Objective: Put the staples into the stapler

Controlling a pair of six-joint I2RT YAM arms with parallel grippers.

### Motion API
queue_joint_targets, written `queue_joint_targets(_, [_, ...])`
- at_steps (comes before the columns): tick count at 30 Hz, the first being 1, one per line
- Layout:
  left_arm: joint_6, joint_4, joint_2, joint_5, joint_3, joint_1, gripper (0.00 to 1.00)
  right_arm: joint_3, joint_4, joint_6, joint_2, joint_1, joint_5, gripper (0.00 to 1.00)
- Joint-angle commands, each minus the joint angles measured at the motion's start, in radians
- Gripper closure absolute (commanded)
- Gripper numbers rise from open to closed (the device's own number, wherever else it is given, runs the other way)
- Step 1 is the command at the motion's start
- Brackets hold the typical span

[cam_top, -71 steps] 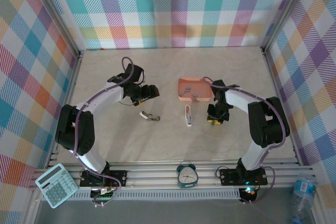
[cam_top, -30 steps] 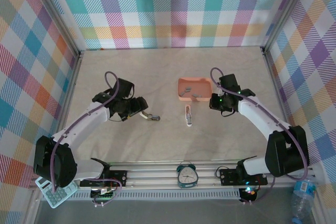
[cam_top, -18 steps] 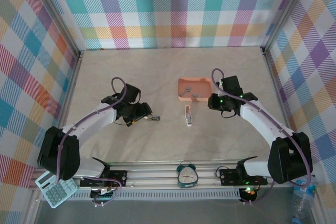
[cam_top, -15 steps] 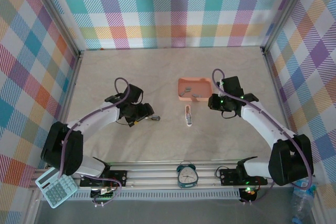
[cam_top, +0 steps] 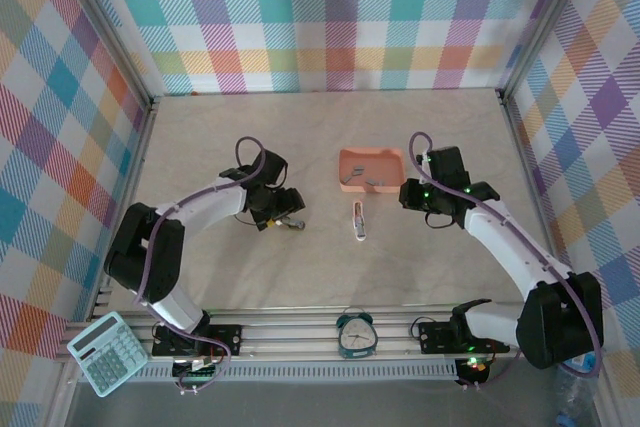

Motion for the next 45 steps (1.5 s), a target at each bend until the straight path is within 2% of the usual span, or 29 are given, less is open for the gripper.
queue_joint_targets(1, [0.04,-0.014,0.044,0.016,0.046,-0.01,0.22,-0.015,-0.021,-0.019,-0.031,0.005,0.014,0.86])
queue_joint_targets(8, [0.078,-0.049,0.102,0.014,0.104,-0.009,0.22,-0.026,-0.029,-0.01,-0.068,0.004,0.026,0.86])
queue_joint_targets(19, [0.091,-0.085,0.052,-0.086,0.045,-0.008,0.25,-0.02,-0.019,-0.009,-0.063,0.005,0.012,0.86])
queue_joint_targets(31, [0.12,-0.038,0.104,-0.081,0.075,-0.006,0.39,-0.031,-0.021,-0.014,-0.093,0.006,0.009,0.85])
queue_joint_targets(45, [0.261,-0.024,0.128,-0.101,0.088,-0.006,0.53,-0.038,-0.022,-0.014,-0.104,0.006,0.004,0.85])
